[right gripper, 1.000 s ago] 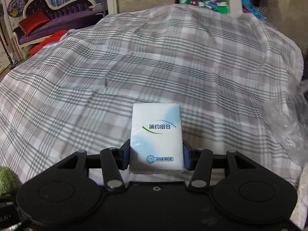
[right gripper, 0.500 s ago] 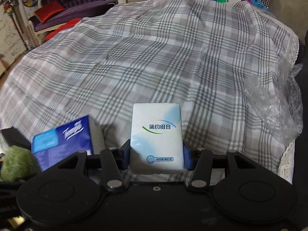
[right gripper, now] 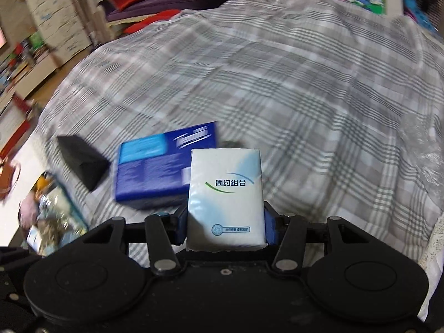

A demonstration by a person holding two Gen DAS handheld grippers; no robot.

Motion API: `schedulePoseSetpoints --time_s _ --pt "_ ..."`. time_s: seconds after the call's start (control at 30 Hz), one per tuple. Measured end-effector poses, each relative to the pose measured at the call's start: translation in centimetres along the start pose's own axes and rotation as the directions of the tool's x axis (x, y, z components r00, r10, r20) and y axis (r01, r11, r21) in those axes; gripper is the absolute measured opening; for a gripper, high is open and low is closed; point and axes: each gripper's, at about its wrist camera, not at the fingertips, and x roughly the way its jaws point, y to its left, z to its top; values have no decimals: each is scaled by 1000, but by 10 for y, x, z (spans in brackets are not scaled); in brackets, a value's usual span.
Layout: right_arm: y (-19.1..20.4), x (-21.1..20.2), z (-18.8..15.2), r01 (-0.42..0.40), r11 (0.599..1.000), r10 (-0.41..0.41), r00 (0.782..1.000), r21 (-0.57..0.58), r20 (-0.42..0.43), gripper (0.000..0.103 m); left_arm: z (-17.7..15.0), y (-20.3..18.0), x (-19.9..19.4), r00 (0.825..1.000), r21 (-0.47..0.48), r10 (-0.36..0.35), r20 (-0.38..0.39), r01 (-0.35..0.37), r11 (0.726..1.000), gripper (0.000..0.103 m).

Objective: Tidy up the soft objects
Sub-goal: 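Lift and carry the scrubber and tissue pack toward the gold tray with both tools, then lower the green scrubber into the tray and open the left tool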

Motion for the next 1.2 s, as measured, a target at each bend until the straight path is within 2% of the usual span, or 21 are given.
schedulePoseSetpoints --time_s 0.3,0.43,0.57,0.73,0.93,1.1,1.2 --pt "98 0 -24 -112 976 102 993 -186 -62 51 -35 83 -12 996 -159 92 16 -88 983 58" --pt "142 3 -32 -176 951 153 982 -253 -106 51 -47 129 -17 990 -248 141 23 -131 960 58" --pt "182 12 -34 -236 927 198 968 -290 -154 51 -56 179 -21 985 -353 171 24 -152 923 58" --pt "230 24 -35 -264 903 210 959 -338 -191 51 -54 235 -22 972 -446 234 25 -199 873 58" --pt "266 44 -29 -257 891 187 959 -374 -213 51 -44 286 -8 968 -532 251 0 -213 819 58" --pt "279 59 -23 -256 892 174 955 -373 -239 51 -37 314 12 968 -548 245 -43 -228 805 59" --pt "285 68 -21 -253 893 164 953 -372 -255 51 -31 320 21 968 -530 246 -54 -237 814 60"
